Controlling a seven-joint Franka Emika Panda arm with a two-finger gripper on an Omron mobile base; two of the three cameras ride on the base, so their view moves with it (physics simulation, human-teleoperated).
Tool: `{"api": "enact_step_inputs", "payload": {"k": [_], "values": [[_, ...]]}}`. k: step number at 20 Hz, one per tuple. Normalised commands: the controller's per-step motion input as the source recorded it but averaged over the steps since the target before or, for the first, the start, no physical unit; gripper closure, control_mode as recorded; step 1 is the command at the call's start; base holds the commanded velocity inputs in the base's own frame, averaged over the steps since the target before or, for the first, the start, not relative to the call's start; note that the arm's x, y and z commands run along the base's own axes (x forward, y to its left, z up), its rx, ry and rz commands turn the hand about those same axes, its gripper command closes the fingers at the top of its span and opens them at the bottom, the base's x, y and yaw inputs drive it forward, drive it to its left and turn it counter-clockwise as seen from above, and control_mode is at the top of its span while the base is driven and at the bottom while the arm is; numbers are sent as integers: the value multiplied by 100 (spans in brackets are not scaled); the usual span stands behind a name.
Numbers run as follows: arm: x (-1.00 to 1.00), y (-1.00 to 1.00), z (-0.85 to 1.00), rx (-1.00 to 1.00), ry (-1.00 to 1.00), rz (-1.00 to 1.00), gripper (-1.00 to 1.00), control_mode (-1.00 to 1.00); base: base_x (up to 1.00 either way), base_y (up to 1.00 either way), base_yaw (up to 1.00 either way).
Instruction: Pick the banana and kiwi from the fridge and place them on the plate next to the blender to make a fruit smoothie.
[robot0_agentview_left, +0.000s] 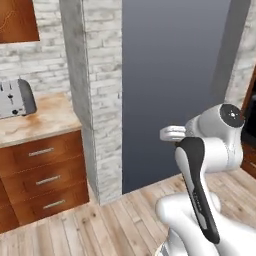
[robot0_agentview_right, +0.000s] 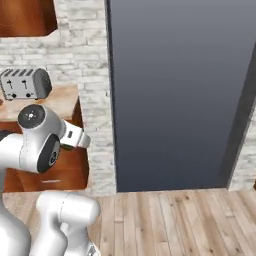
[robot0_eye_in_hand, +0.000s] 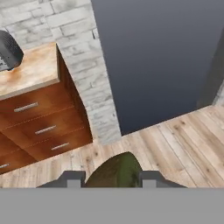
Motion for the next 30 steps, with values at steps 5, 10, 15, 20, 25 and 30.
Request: {"api": "enact_step_inputs", "payload": {"k": [5,10,15,20,25,30], "values": [[0,0,0,0,0,0,100,100,-6,72,66],[0,0,0,0,0,0,100,100,30,97,44],[0,0,0,0,0,0,100,100,95,100,20],[0,0,0,0,0,0,100,100,100,97,13],[0,0,0,0,0,0,100,100,100,25,14],[0,0,0,0,0,0,100,100,78,-16,4]]}}
